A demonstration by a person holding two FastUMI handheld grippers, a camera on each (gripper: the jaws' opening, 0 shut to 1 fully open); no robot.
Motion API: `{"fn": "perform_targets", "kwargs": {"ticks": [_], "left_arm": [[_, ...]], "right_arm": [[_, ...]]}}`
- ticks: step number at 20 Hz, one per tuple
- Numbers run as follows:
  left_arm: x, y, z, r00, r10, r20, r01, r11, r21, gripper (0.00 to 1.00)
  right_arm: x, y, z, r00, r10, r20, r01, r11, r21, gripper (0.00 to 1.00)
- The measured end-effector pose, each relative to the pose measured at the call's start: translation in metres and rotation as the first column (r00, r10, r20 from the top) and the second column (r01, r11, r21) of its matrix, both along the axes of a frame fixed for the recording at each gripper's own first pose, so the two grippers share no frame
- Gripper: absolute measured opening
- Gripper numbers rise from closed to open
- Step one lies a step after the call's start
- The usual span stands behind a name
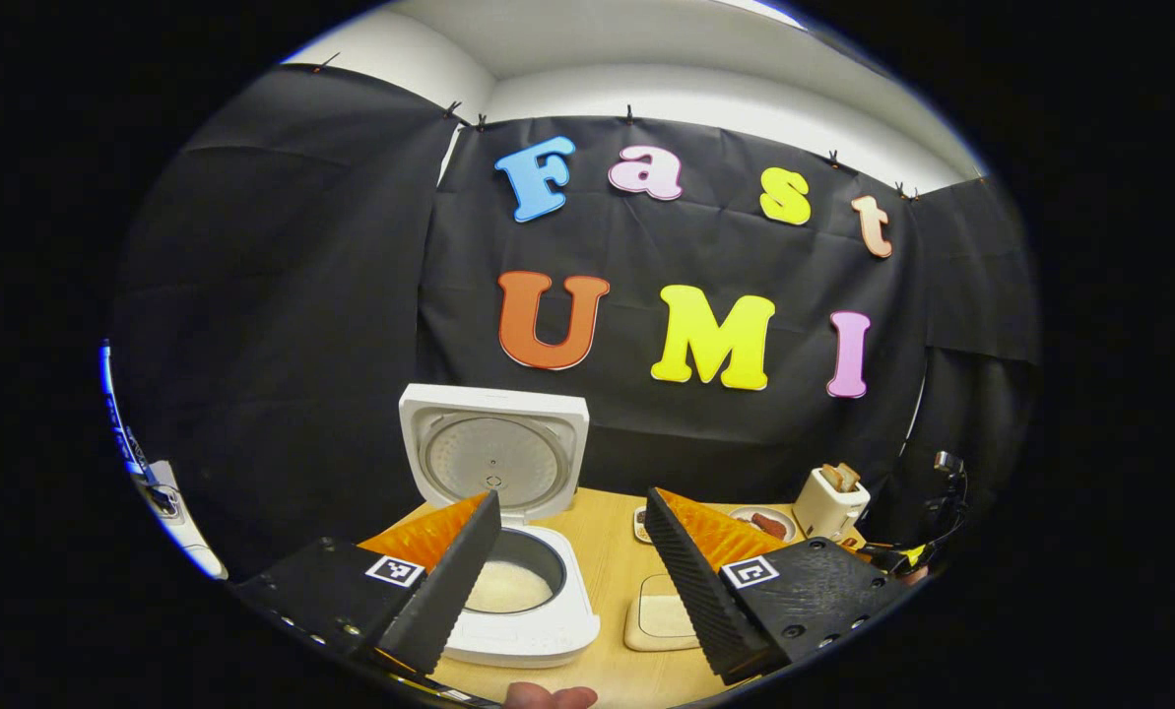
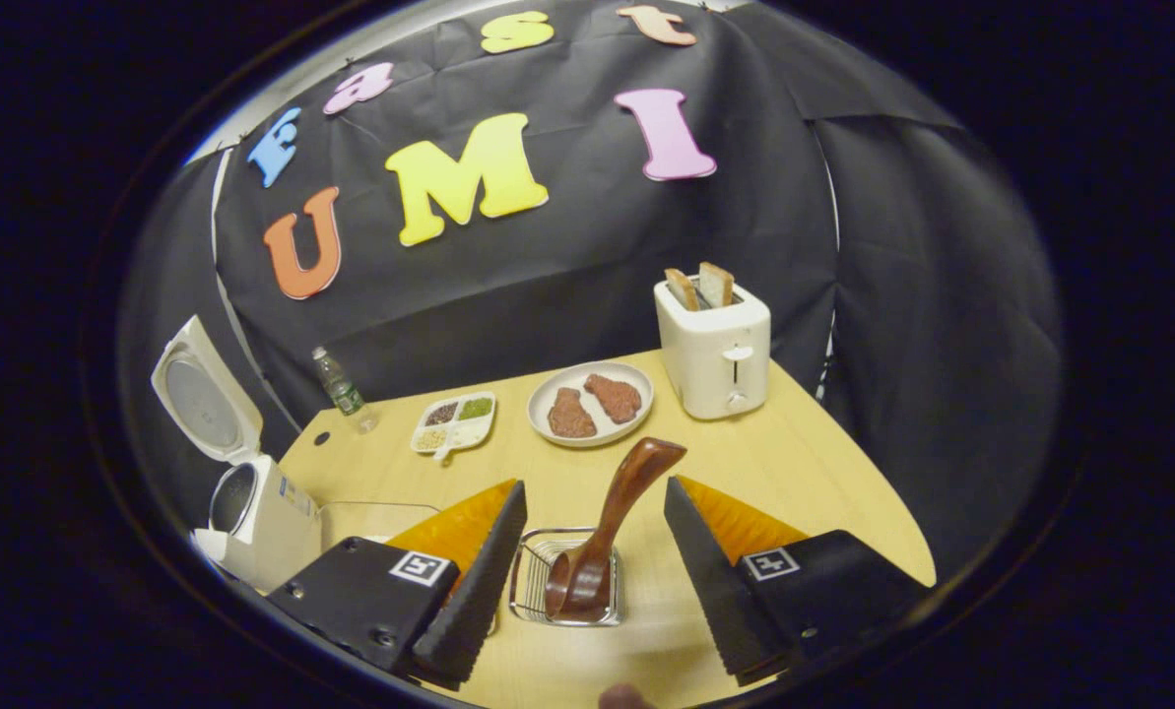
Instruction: Close the left gripper, press the button to open the rice cooker; take a wooden spoon from the chopstick holder with the right hand, scoop a spoonful of rice and pour it into the rice cooker, then put the wooden spoon back into the chopstick holder.
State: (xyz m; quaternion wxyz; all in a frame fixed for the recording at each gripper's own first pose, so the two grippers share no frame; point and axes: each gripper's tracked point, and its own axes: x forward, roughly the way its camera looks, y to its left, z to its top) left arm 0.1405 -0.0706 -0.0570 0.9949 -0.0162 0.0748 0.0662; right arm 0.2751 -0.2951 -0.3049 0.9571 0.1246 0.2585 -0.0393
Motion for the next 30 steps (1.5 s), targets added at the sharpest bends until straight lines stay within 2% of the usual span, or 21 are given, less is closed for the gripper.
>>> {"fn": "perform_targets", "kwargs": {"ticks": [1, 2, 3, 4, 6, 7, 8, 9, 10, 11, 13, 15, 16, 22, 25, 28, 30], "left_arm": [[0.002, 0.001, -0.002, 1.000, 0.007, -0.012, -0.008, 1.000, -0.003, 0.94], [0.004, 0.003, -0.005, 1.000, 0.015, -0.019, -0.015, 1.000, -0.003, 0.94], [0.004, 0.003, -0.006, 0.999, 0.020, -0.026, -0.020, 1.000, -0.001, 0.94], [0.005, 0.003, -0.007, 0.999, 0.023, -0.031, -0.023, 1.000, 0.002, 0.94], [0.009, 0.003, -0.009, 0.999, 0.029, -0.041, -0.029, 1.000, 0.009, 0.94], [0.009, 0.002, -0.010, 0.998, 0.031, -0.045, -0.031, 0.999, 0.010, 0.94], [0.010, 0.002, -0.011, 0.998, 0.034, -0.049, -0.033, 0.999, 0.011, 0.94], [0.011, 0.001, -0.011, 0.998, 0.036, -0.053, -0.035, 0.999, 0.013, 0.94], [0.012, 0.002, -0.013, 0.998, 0.036, -0.057, -0.036, 0.999, 0.016, 0.94], [0.013, 0.001, -0.016, 0.997, 0.036, -0.068, -0.035, 0.999, 0.019, 0.94], [0.014, 0.003, -0.020, 0.996, 0.038, -0.083, -0.036, 0.999, 0.027, 0.94], [0.014, 0.004, -0.019, 0.996, 0.034, -0.081, -0.032, 0.999, 0.022, 0.94], [0.014, 0.005, -0.018, 0.997, 0.032, -0.075, -0.031, 0.999, 0.019, 0.94], [0.008, 0.012, -0.015, 0.998, 0.032, -0.046, -0.032, 0.999, -0.005, 0.94], [0.001, 0.016, -0.014, 0.999, 0.029, -0.039, -0.030, 0.999, -0.013, 0.94], [-0.008, 0.023, -0.010, 0.999, 0.030, -0.024, -0.031, 0.999, -0.011, 0.94], [-0.015, 0.033, -0.006, 0.999, 0.047, -0.004, -0.047, 0.999, 0.024, 0.95]], "right_arm": [[0.004, -0.003, -0.010, 1.000, 0.002, -0.020, -0.002, 1.000, 0.005, 0.92], [0.008, -0.006, -0.019, 0.999, 0.000, -0.037, 0.001, 1.000, 0.018, 0.83], [0.013, -0.007, -0.027, 0.999, -0.004, -0.054, 0.006, 0.999, 0.038, 0.82], [0.017, -0.009, -0.035, 0.998, -0.007, -0.069, 0.011, 0.998, 0.056, 0.86], [0.024, -0.008, -0.050, 0.995, 0.002, -0.101, 0.007, 0.996, 0.091, 0.82], [0.026, -0.007, -0.054, 0.994, 0.006, -0.106, 0.005, 0.994, 0.106, 0.75], [0.028, -0.005, -0.057, 0.994, 0.015, -0.110, -0.001, 0.992, 0.125, 0.78], [0.029, -0.001, -0.059, 0.993, 0.023, -0.114, -0.006, 0.989, 0.147, 0.75], [0.031, 0.001, -0.060, 0.993, 0.029, -0.115, -0.010, 0.987, 0.161, 0.60], [0.032, 0.002, -0.059, 0.993, 0.031, -0.112, -0.012, 0.986, 0.165, 0.63], [0.032, 0.002, -0.056, 0.994, 0.027, -0.104, -0.009, 0.985, 0.170, 0.41], [0.031, 0.000, -0.054, 0.994, 0.020, -0.104, -0.001, 0.984, 0.178, 0.33], [0.028, 0.001, -0.053, 0.994, 0.022, -0.108, -0.001, 0.982, 0.187, 0.25], [0.009, 0.008, -0.038, 0.994, 0.022, -0.107, -0.002, 0.984, 0.180, 0.23], [0.007, 0.008, -0.024, 0.997, 0.000, -0.082, 0.012, 0.989, 0.145, 0.20], [0.004, 0.010, -0.003, 0.998, -0.019, -0.056, 0.025, 0.995, 0.100, 0.14], [0.000, 0.013, 0.017, 0.999, -0.030, -0.034, 0.032, 0.997, 0.065, 0.13]]}}
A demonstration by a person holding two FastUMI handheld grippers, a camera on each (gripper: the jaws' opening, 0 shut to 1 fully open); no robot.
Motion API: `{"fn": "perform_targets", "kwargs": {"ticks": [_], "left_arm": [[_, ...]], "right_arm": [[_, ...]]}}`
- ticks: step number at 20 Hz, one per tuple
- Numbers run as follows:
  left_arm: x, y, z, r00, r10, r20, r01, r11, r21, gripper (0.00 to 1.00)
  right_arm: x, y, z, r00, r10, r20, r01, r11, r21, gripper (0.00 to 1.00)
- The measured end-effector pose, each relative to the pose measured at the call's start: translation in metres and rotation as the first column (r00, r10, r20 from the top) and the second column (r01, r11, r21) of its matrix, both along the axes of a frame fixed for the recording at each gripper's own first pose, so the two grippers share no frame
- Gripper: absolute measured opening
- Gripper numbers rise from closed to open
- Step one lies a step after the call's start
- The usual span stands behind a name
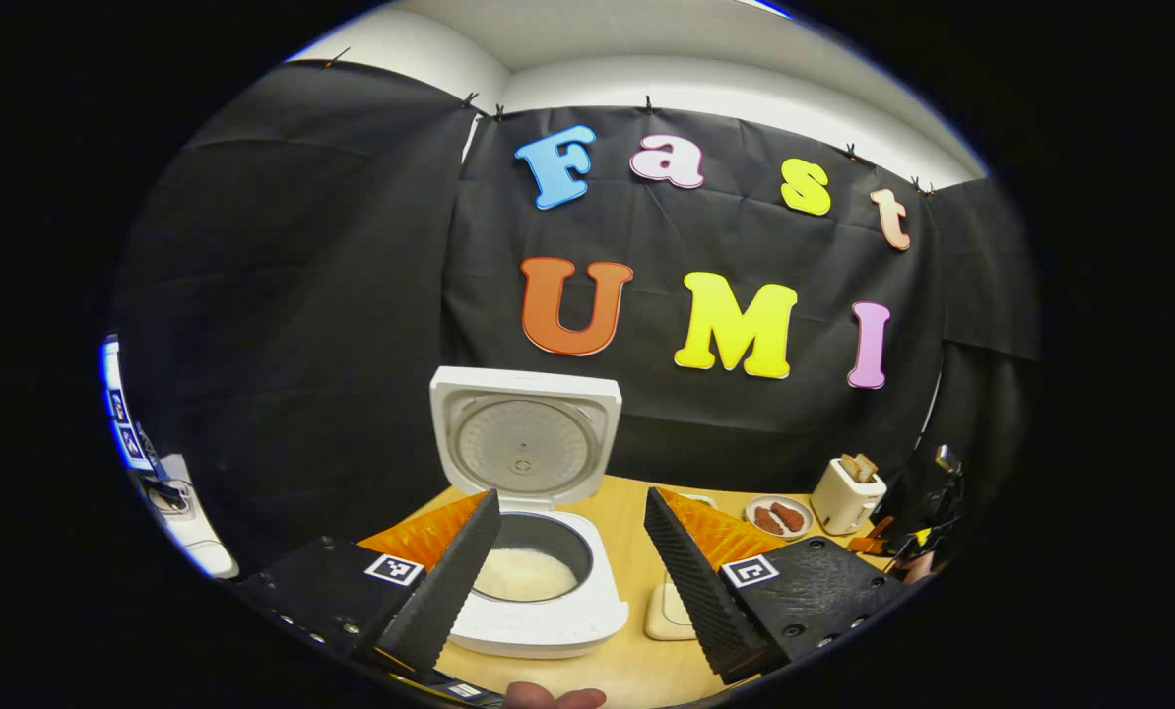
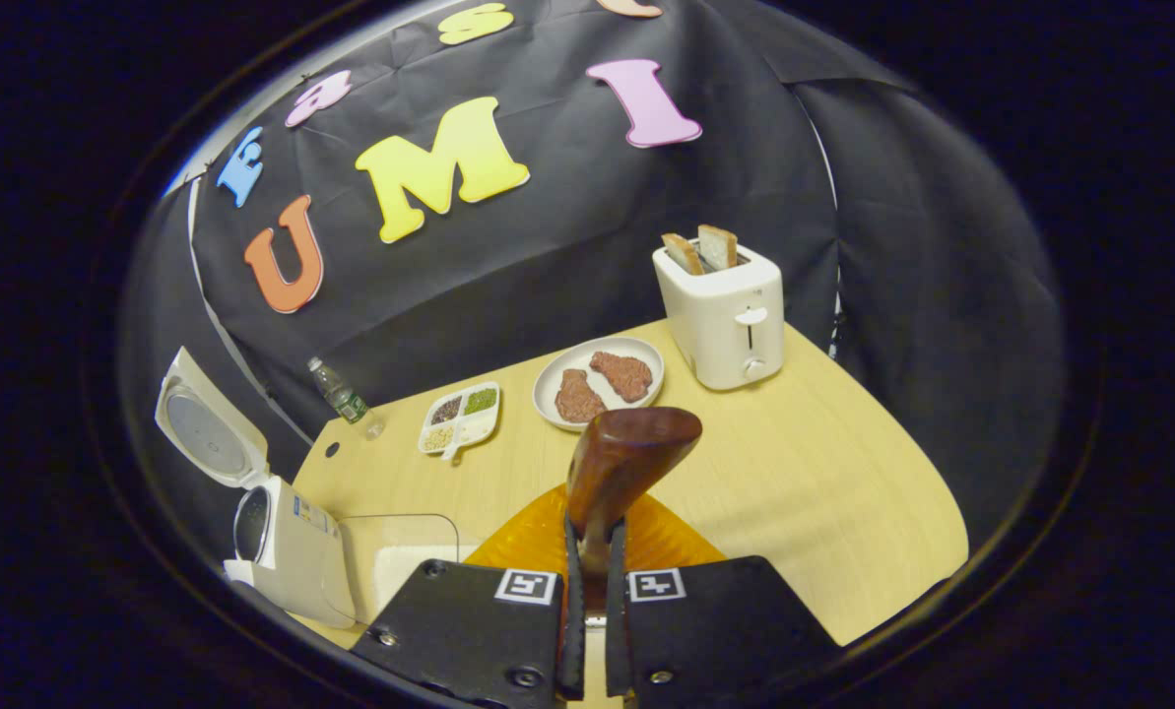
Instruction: Close the left gripper, press the button to open the rice cooker; take a wooden spoon from the chopstick holder with the right hand, scoop a spoonful of rice and pour it into the rice cooker, then put the wooden spoon back into the chopstick holder.
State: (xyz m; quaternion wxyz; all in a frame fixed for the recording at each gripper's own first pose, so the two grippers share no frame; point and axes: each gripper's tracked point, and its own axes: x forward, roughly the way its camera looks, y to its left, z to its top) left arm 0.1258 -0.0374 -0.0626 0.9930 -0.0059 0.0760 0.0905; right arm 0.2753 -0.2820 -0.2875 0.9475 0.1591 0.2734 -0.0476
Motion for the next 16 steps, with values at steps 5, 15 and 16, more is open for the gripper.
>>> {"fn": "perform_targets", "kwargs": {"ticks": [5, 15, 16], "left_arm": [[-0.015, 0.010, 0.015, 0.998, -0.034, 0.053, 0.033, 0.999, 0.010, 0.94], [-0.041, 0.064, 0.018, 0.998, 0.006, 0.065, -0.004, 1.000, -0.029, 0.94], [-0.043, 0.069, 0.017, 0.998, 0.012, 0.062, -0.010, 0.999, -0.035, 0.94]], "right_arm": [[-0.007, 0.041, 0.060, 0.996, 0.034, 0.082, -0.029, 0.998, -0.055, 0.13], [-0.007, 0.165, 0.048, 0.981, 0.172, 0.092, -0.158, 0.977, -0.139, 0.10], [-0.005, 0.168, 0.034, 0.982, 0.171, 0.075, -0.157, 0.973, -0.167, 0.10]]}}
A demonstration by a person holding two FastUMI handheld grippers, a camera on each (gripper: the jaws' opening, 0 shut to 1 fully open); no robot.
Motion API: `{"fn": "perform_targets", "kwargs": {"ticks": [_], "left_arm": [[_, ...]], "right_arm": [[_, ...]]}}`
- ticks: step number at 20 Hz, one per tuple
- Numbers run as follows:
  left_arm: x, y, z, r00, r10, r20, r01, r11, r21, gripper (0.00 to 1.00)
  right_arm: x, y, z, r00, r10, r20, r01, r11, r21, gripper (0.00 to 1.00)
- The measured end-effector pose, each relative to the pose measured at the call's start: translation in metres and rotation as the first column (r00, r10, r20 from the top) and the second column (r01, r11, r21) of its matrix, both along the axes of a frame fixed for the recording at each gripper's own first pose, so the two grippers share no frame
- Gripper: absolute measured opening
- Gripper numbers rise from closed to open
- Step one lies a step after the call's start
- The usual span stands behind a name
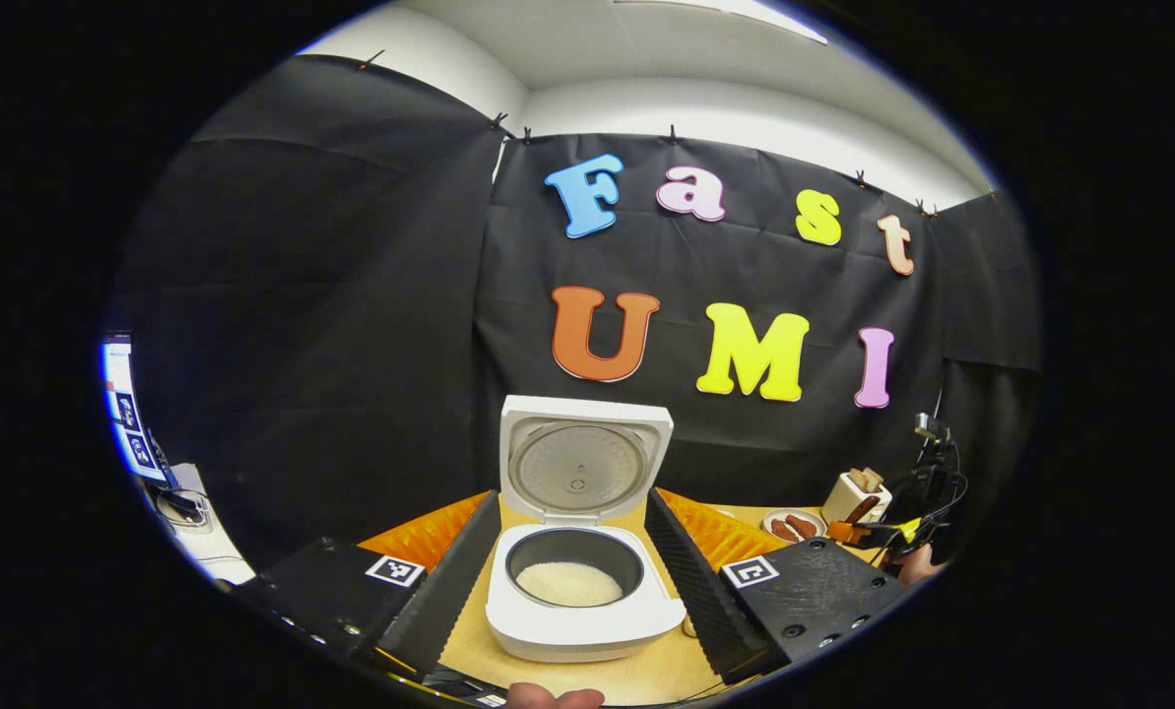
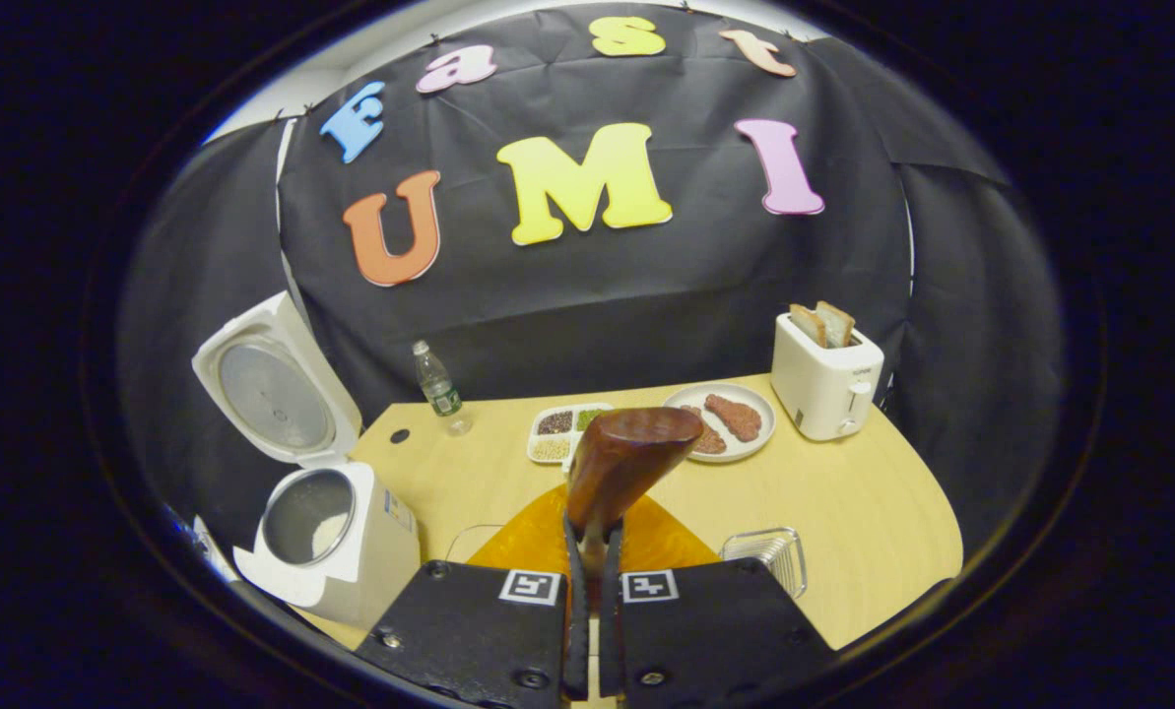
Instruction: Close the left gripper, press the button to open the rice cooker; take a wooden spoon from the chopstick holder with the right hand, scoop a spoonful of rice and pour it into the rice cooker, then put the wooden spoon back into the chopstick holder.
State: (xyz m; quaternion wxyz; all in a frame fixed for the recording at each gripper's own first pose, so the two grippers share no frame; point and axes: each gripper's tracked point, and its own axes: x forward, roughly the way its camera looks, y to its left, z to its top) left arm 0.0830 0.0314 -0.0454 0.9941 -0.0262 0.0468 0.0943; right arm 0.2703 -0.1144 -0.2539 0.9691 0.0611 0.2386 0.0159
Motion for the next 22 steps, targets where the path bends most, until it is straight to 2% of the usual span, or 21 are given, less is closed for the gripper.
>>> {"fn": "perform_targets", "kwargs": {"ticks": [5, 8, 12, 17, 22], "left_arm": [[-0.005, 0.016, -0.014, 0.999, 0.025, -0.048, -0.026, 0.999, -0.024, 0.94], [-0.008, 0.022, -0.024, 0.996, 0.033, -0.079, -0.034, 0.999, -0.016, 0.94], [-0.014, 0.026, -0.034, 0.992, 0.038, -0.119, -0.040, 0.999, -0.018, 0.94], [-0.021, 0.035, -0.035, 0.990, 0.059, -0.131, -0.062, 0.998, -0.016, 0.94], [-0.028, 0.042, -0.037, 0.987, 0.076, -0.143, -0.078, 0.997, -0.010, 0.94]], "right_arm": [[0.002, 0.002, -0.062, 0.999, -0.016, -0.048, 0.009, 0.990, -0.143, 0.09], [0.003, 0.002, -0.076, 1.000, 0.000, -0.018, -0.004, 0.963, -0.269, 0.09], [0.004, 0.016, -0.087, 1.000, 0.023, 0.020, -0.015, 0.940, -0.341, 0.09], [0.001, 0.043, -0.099, 0.999, 0.050, 0.002, -0.048, 0.962, -0.268, 0.09], [-0.004, 0.075, -0.104, 0.997, 0.072, -0.018, -0.074, 0.992, -0.101, 0.09]]}}
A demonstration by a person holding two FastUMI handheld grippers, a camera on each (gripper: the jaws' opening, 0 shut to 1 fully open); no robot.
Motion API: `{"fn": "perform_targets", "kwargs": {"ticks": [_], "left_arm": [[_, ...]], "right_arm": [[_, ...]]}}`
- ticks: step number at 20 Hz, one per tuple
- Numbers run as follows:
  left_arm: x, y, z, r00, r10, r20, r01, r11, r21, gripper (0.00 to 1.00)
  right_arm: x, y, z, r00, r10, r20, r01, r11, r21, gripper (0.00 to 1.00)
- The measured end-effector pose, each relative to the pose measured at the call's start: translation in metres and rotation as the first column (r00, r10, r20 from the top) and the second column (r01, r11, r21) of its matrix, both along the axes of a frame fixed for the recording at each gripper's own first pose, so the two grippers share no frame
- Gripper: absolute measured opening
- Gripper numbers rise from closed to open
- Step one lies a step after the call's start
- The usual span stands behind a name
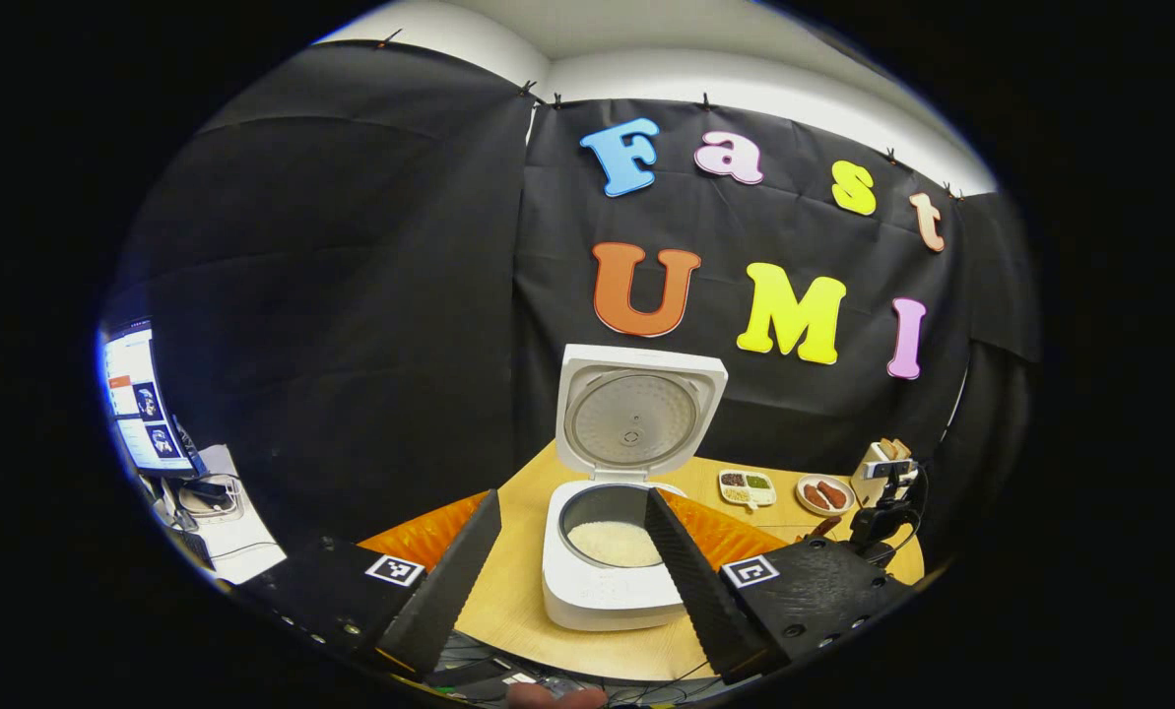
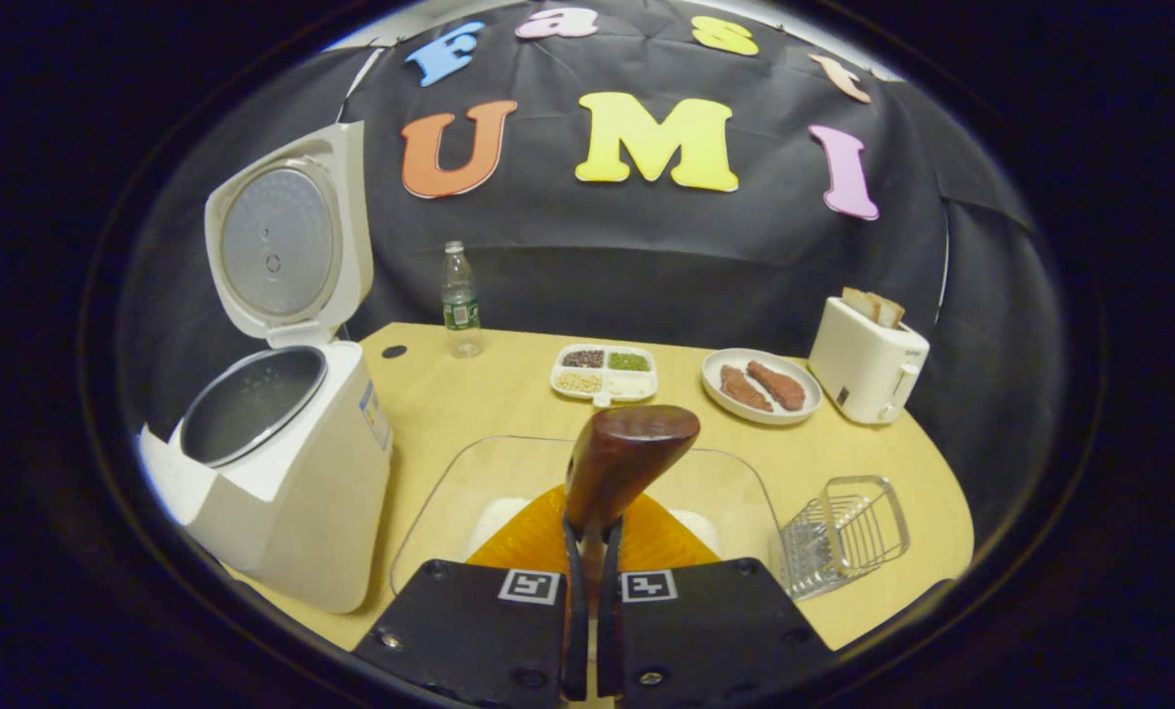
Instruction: Close the left gripper, press the button to open the rice cooker; take a wooden spoon from the chopstick holder with the right hand, scoop a spoonful of rice and pour it into the rice cooker, then put the wooden spoon back into the chopstick holder.
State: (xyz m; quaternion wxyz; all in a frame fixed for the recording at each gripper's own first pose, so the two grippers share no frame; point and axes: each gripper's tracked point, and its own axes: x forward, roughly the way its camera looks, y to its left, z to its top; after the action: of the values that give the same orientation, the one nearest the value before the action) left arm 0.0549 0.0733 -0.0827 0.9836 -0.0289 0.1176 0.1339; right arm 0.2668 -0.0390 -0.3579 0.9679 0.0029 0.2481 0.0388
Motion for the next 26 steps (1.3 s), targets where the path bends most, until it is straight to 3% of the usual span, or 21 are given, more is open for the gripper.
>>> {"fn": "perform_targets", "kwargs": {"ticks": [5, 9, 14, 18, 22, 26], "left_arm": [[-0.003, -0.001, 0.001, 1.000, 0.000, -0.006, -0.001, 1.000, -0.003, 0.94], [-0.003, -0.007, 0.002, 1.000, -0.017, -0.006, 0.017, 1.000, 0.001, 0.94], [-0.003, -0.010, 0.004, 1.000, -0.019, 0.002, 0.019, 1.000, -0.002, 0.94], [0.000, -0.016, 0.006, 1.000, -0.026, 0.009, 0.026, 1.000, -0.009, 0.94], [0.005, -0.029, 0.007, 0.998, -0.058, 0.006, 0.058, 0.998, -0.008, 0.94], [0.014, -0.046, 0.016, 0.995, -0.095, 0.029, 0.096, 0.995, -0.019, 0.95]], "right_arm": [[-0.002, 0.019, 0.002, 0.999, -0.007, -0.045, 0.015, 0.981, 0.193, 0.09], [-0.001, 0.018, 0.002, 0.993, -0.057, -0.104, 0.093, 0.921, 0.379, 0.10], [-0.008, 0.001, -0.001, 0.972, -0.121, -0.201, 0.216, 0.797, 0.564, 0.09], [-0.008, -0.022, 0.008, 0.957, -0.165, -0.240, 0.287, 0.674, 0.681, 0.09], [-0.009, -0.049, 0.026, 0.954, -0.198, -0.223, 0.298, 0.630, 0.717, 0.09], [-0.014, -0.081, 0.054, 0.944, -0.244, -0.224, 0.319, 0.483, 0.815, 0.09]]}}
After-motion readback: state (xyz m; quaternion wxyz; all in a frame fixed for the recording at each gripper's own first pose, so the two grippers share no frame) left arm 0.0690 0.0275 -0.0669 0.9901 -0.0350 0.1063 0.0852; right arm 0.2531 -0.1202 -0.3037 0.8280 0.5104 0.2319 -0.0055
